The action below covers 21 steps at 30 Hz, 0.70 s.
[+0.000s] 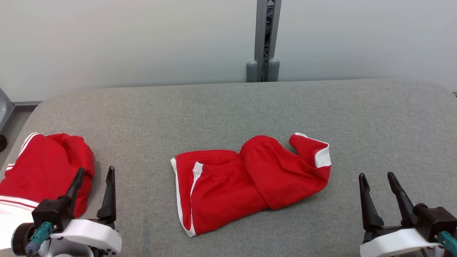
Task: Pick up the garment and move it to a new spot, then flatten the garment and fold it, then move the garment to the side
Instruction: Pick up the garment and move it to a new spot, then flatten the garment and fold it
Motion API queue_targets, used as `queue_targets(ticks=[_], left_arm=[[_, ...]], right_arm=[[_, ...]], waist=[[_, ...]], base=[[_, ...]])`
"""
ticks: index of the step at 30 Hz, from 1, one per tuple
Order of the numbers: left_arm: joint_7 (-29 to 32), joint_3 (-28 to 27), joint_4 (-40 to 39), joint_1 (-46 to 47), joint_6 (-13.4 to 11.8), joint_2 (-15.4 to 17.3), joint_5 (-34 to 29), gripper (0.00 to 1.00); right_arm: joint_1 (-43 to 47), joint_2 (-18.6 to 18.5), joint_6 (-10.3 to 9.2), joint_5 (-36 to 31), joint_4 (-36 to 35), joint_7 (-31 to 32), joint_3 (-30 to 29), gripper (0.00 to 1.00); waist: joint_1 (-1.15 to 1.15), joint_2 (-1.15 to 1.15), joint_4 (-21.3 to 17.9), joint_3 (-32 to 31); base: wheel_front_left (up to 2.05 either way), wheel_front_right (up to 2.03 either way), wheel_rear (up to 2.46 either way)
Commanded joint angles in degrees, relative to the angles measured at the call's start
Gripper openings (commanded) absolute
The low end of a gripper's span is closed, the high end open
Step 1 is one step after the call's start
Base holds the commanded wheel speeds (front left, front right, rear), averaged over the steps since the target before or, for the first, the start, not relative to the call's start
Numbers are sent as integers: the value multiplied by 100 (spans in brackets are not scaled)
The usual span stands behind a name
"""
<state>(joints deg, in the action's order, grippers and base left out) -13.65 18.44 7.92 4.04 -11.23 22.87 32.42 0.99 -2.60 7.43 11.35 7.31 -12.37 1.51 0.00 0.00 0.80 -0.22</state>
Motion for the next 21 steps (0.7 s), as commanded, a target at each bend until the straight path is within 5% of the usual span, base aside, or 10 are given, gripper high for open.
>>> queue_targets(ticks=[1,13,21], left_arm=[[-8,-10,19,-29,-27,53,-1,100],[141,41,4,128,-72,47,44,100],[252,291,-8,470,47,-99,-53,100]], right_arm=[[72,-36,11,23,-52,24,-11,100],[147,-35,11,44,-168,97,20,100],[-294,-85,12,-195,-139,384,580,100]], waist=[[0,0,-20,-5],[0,0,37,72],[0,0,557,389]], base=[[0,0,0],[0,0,0],[0,0,0]])
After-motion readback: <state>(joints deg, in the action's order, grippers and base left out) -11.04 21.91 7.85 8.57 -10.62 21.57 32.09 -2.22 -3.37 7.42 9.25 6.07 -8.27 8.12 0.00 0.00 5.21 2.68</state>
